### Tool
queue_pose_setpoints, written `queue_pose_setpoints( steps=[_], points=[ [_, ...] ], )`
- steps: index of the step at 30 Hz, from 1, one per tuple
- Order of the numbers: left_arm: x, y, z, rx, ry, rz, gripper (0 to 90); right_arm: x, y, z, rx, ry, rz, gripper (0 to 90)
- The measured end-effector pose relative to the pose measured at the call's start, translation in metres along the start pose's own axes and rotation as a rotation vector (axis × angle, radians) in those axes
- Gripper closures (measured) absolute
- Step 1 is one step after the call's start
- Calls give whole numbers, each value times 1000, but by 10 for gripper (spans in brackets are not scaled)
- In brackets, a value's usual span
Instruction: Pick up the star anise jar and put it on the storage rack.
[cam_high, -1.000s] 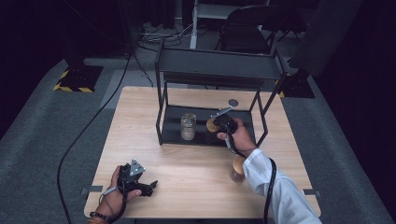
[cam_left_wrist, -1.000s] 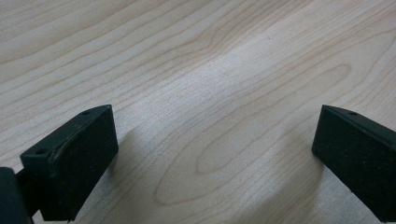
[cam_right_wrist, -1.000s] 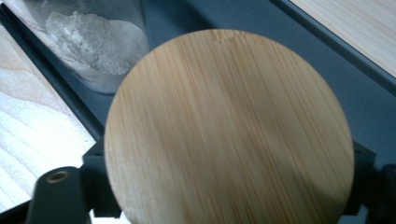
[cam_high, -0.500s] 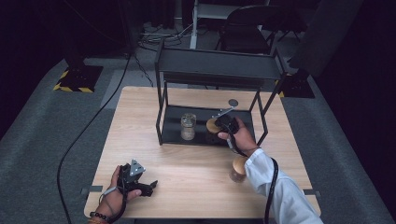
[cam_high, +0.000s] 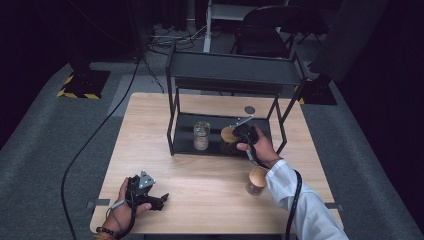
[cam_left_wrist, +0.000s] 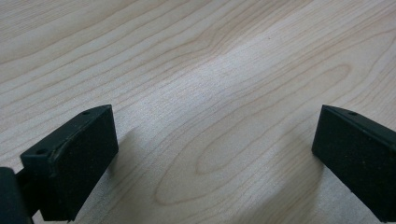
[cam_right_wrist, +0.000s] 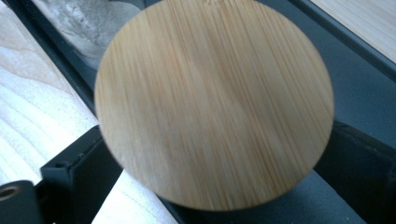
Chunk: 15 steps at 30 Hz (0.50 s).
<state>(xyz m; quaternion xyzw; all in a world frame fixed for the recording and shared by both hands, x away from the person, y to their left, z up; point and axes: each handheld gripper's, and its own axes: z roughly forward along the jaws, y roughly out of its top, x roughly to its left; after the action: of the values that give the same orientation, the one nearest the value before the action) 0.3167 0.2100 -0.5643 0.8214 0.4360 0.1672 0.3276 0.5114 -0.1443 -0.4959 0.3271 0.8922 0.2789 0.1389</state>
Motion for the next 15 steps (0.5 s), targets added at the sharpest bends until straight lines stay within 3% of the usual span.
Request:
queue_pose_setpoints(
  steps=[15],
  points=[
    [0,0,0,0,0,0,0,2,-3,-13,-34,-18,-21,43]
  ],
)
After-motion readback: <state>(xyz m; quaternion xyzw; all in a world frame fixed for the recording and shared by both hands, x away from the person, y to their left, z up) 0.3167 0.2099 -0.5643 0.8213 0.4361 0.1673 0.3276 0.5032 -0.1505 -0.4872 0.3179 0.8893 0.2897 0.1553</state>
